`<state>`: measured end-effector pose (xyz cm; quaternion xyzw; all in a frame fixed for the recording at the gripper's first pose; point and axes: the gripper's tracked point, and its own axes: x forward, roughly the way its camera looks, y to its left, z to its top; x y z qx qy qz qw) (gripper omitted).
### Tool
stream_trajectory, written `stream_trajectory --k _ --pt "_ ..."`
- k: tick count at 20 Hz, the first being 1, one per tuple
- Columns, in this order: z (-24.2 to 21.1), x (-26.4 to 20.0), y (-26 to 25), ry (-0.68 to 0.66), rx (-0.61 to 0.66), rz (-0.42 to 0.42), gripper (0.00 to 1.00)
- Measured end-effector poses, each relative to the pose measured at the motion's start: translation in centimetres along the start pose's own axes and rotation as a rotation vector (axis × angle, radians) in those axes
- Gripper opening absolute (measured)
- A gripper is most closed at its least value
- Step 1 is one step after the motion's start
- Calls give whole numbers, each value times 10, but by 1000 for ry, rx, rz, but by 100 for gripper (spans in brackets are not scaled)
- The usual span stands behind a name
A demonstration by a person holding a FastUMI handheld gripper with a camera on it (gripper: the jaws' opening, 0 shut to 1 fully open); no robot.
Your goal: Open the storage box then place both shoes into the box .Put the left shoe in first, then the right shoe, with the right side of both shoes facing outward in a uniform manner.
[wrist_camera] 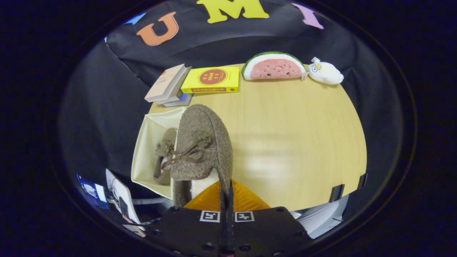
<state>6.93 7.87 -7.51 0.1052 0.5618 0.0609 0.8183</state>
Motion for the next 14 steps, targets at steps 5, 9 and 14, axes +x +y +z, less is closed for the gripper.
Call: stream_trajectory --k 5,9,14 --pt "7 8 65 -47 63 37 0" --pt "6 38 99 -73 96 31 0" --pt "11 73 122 -143 80 -12 0"
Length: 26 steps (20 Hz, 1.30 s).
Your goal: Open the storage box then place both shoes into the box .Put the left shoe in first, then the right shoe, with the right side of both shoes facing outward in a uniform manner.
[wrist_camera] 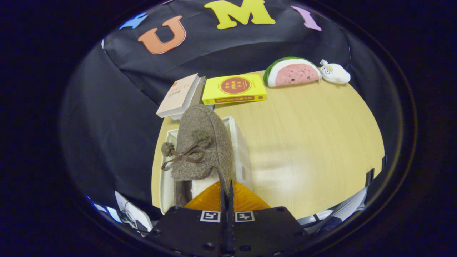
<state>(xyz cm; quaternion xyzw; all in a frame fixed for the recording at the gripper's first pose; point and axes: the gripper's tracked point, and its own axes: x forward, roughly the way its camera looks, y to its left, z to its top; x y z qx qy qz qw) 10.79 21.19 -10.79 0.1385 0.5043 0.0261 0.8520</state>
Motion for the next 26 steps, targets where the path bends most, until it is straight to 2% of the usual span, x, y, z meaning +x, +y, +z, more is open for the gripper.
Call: stream_trajectory --k 3,7,15,17,23,26 --pt "-11 17 5 -15 -11 -21 0" --pt "-18 32 -5 -64 -67 -92 1" --pt "-23 37 -2 -159 -125 -118 3" --pt "-22 38 1 -180 -119 -95 6" --pt "3 -2 -8 -370 -161 -92 8" --pt "14 -33 -14 -489 -191 -78 19"
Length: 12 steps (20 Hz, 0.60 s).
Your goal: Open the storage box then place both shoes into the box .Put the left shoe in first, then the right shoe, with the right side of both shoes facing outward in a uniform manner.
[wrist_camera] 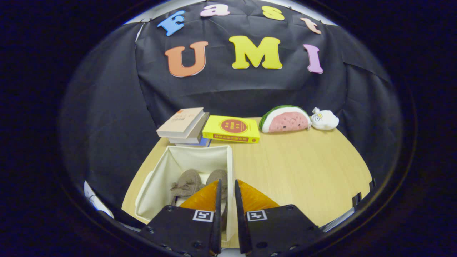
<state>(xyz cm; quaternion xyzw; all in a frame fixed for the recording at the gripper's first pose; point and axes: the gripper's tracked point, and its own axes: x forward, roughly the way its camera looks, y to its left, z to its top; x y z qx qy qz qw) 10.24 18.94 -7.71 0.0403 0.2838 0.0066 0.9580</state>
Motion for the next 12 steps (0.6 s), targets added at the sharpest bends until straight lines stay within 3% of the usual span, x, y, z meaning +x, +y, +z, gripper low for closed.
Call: stream_trajectory --k 5,8,10,12 --pt "26 -42 -33 -181 -17 -2 29" --pt "36 -65 -48 -239 18 52 70" --pt "53 -78 -77 -299 22 19 97" --pt "69 -97 -113 -385 20 -66 95"
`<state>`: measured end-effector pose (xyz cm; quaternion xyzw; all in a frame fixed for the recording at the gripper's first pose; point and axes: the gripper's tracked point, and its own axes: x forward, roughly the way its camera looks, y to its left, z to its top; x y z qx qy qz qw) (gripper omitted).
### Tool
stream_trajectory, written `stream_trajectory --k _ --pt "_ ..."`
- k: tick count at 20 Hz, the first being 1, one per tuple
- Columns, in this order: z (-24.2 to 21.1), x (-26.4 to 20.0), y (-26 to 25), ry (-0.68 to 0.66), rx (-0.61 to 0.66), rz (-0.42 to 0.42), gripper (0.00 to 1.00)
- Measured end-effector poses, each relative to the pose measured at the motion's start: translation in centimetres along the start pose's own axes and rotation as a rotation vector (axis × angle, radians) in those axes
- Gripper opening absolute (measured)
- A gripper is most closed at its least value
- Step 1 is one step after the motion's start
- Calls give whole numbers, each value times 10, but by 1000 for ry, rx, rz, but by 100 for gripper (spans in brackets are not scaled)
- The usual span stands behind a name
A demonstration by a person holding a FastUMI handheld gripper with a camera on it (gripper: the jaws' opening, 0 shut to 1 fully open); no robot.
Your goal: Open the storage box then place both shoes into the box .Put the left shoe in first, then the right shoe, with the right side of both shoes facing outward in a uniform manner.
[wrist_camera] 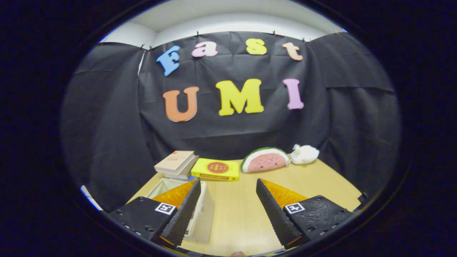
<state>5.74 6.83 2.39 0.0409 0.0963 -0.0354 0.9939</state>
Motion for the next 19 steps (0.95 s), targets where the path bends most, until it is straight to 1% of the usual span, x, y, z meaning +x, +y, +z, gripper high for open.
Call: stream_trajectory --k 1,2,6,8,11,12,14,19 --pt "10 -5 -11 -41 -6 -30 95" --pt "18 -14 -20 -76 -5 -36 96" --pt "29 -45 -46 -138 7 -29 96" --pt "27 -54 -56 -129 28 -18 96" --pt "32 -56 -74 -155 34 -42 96" --pt "28 -57 -73 -147 40 -36 96" --pt "25 -57 -65 -141 45 2 96" --pt "15 -46 -71 -117 52 -3 96"
